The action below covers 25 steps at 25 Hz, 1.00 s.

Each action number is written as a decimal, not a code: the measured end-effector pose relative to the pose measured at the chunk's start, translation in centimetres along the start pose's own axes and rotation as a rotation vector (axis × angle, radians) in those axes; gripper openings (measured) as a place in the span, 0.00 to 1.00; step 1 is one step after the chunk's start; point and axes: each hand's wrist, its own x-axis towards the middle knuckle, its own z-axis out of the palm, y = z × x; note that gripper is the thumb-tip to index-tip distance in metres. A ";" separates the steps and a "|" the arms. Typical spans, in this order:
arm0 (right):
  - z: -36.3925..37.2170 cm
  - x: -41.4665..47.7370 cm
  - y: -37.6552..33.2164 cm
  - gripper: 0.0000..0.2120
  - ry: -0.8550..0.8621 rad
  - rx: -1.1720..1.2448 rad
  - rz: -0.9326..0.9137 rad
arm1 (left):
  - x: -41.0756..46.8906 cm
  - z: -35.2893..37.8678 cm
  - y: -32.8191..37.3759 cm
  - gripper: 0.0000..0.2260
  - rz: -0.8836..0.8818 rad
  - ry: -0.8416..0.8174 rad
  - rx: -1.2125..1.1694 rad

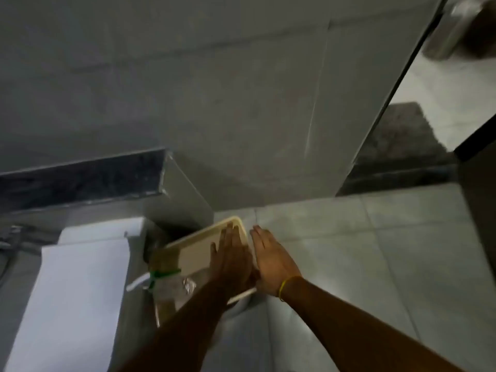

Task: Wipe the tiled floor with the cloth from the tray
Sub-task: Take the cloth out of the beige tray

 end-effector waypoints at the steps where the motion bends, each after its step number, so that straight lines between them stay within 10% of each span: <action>1: 3.4 2.3 0.8 0.56 -0.010 0.047 0.004 | 2.0 2.9 -1.9 0.32 -0.064 -0.027 -0.010; 8: 21.7 13.1 5.8 0.72 -0.198 0.001 0.105 | 12.0 17.6 -13.5 0.22 -0.419 0.080 -0.290; 12: 24.9 15.6 5.0 0.35 0.057 0.272 0.369 | 13.6 20.2 -15.9 0.23 -0.616 0.141 -0.471; 16: 23.4 14.9 3.7 0.30 0.104 0.426 0.424 | 13.3 19.2 -15.2 0.09 -0.754 0.215 -0.992; 25: 12.8 3.2 10.0 0.33 0.467 0.651 0.196 | 8.6 16.8 -3.3 0.10 -0.183 0.157 -1.019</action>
